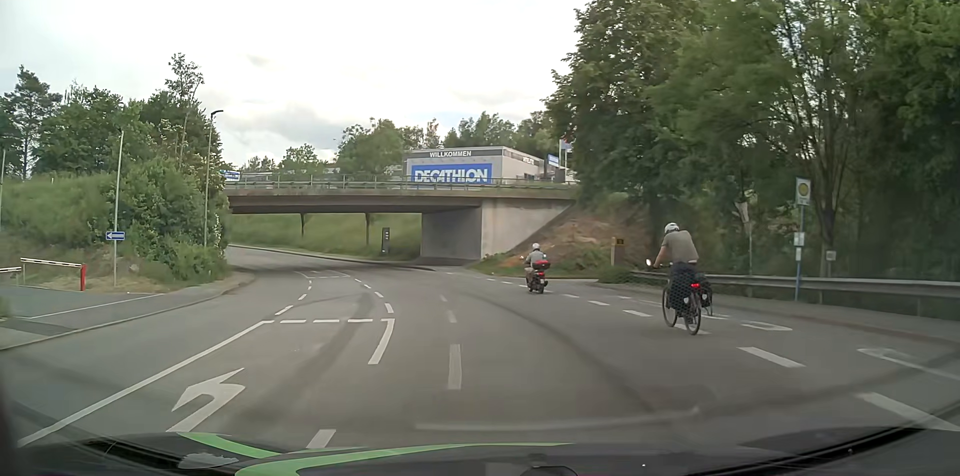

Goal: Follow the waypoints while adhering to traffic rules and regulations

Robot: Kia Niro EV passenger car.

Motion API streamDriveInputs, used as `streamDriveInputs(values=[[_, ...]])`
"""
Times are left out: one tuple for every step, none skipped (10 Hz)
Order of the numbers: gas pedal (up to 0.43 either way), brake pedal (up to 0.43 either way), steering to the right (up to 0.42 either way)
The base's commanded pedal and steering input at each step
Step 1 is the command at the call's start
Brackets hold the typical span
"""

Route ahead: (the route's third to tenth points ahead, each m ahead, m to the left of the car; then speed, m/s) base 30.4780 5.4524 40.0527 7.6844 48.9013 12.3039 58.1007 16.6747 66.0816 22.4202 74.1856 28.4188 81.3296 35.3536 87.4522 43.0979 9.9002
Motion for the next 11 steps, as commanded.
streamDriveInputs(values=[[0.118,0.000,-0.059],[0.118,0.000,-0.059],[0.118,0.000,-0.060],[0.118,0.000,-0.060],[0.118,0.000,-0.059],[0.118,0.000,-0.058],[0.110,0.000,-0.055],[0.110,0.000,-0.053],[0.110,0.000,-0.051],[0.110,0.000,-0.051],[0.110,0.000,-0.051]])
